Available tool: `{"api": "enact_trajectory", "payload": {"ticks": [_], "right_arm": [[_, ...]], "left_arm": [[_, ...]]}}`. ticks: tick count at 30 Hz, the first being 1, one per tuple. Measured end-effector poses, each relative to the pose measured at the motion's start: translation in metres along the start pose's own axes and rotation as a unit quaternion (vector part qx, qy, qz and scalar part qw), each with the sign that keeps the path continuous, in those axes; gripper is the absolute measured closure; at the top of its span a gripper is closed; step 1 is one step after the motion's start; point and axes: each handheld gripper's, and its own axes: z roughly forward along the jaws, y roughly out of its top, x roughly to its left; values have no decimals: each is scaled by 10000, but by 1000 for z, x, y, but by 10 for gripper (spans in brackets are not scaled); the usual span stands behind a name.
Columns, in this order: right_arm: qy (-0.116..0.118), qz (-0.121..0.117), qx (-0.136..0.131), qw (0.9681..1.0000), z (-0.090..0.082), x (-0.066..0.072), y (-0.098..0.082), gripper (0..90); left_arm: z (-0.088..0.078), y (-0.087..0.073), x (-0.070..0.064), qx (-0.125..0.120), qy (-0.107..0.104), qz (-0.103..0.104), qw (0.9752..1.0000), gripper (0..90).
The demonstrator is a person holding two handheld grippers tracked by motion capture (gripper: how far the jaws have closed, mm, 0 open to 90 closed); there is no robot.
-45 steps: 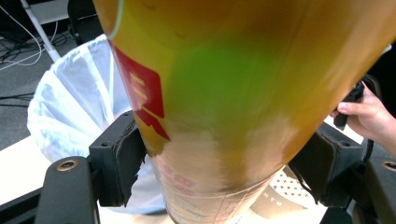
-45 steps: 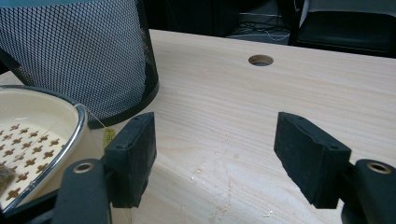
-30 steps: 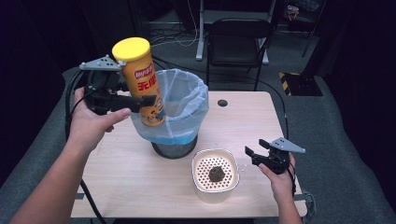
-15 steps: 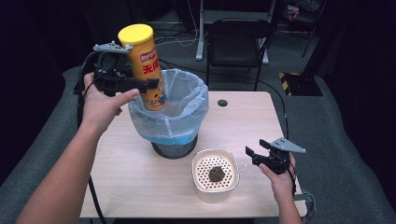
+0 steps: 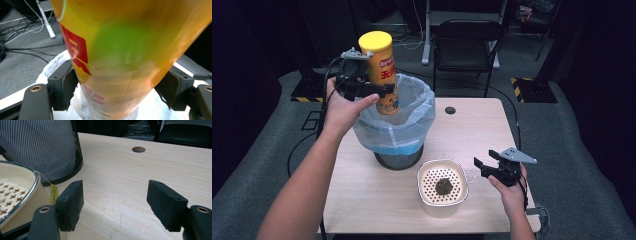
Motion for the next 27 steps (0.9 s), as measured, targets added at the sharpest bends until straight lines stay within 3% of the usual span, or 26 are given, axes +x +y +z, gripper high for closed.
{"api": "enact_trajectory", "payload": {"ticks": [12,14,15,16,19,20,27], "right_arm": [[49,-34,29,10000,3,-1,-1,293],[61,-22,27,10000,3,0,-1,293],[55,-8,22,10000,3,0,-1,293],[52,-4,24,10000,3,0,-1,293],[65,1,24,10000,3,1,-1,293],[59,-9,13,10000,3,1,-1,293],[54,14,3,10000,1,1,-1,293]], "left_arm": [[48,-19,15,397,-42,-310,9987,238],[51,-22,18,592,-118,-277,9978,238],[54,-24,20,793,-105,-399,9960,219],[53,-25,21,812,-93,-392,9959,120],[47,-26,25,800,-97,-509,9954,94],[44,-27,25,769,-141,-546,9954,94],[18,-30,29,693,-224,-263,9970,150]]}}
